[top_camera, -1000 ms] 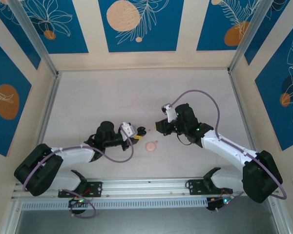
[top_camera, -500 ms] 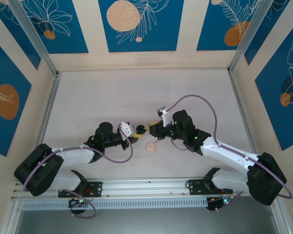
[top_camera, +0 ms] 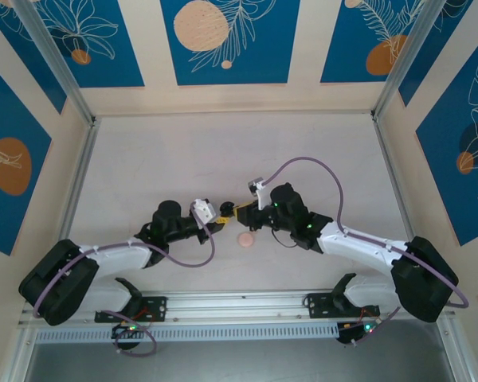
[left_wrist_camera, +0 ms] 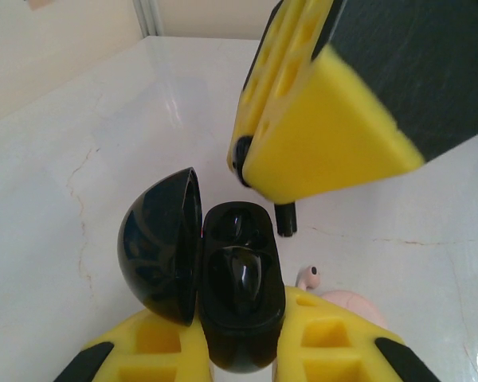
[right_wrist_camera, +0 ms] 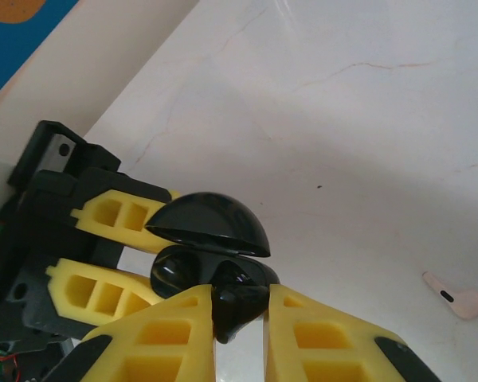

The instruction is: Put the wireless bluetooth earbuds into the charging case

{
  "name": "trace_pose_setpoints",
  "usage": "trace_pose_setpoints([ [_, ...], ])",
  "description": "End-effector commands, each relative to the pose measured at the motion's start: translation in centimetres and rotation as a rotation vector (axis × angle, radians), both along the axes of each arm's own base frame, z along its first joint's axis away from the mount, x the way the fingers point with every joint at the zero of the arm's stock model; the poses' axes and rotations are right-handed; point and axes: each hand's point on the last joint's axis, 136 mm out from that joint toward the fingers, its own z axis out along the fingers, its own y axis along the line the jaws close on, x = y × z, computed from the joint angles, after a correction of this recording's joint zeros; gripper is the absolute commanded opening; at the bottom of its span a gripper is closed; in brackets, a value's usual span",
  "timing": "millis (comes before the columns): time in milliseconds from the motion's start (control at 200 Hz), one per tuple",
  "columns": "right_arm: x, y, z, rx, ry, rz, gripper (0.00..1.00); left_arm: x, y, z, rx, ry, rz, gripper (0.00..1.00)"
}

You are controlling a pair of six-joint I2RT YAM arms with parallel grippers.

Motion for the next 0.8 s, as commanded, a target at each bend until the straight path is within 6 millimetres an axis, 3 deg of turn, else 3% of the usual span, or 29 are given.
trace_pose_setpoints([
  [0, 1.0, 0.8, 2.1, 0.047, -0.051, -0.025, 0.18, -0.2, 0.0, 0.7, -0.013, -0.022, 0.0, 0.1],
  [475, 0.9, 0.9, 4.4, 0.073, -0.122, -0.031, 0.18, -0.3, 0.3, 0.5, 0.007, -0.025, 0.009, 0.1],
  [795, 1.4, 1.6, 4.2, 0.061, -0.119, -0.021, 0.18, -0.4, 0.5, 0.8, 0.009, -0.033, 0.011, 0.1],
])
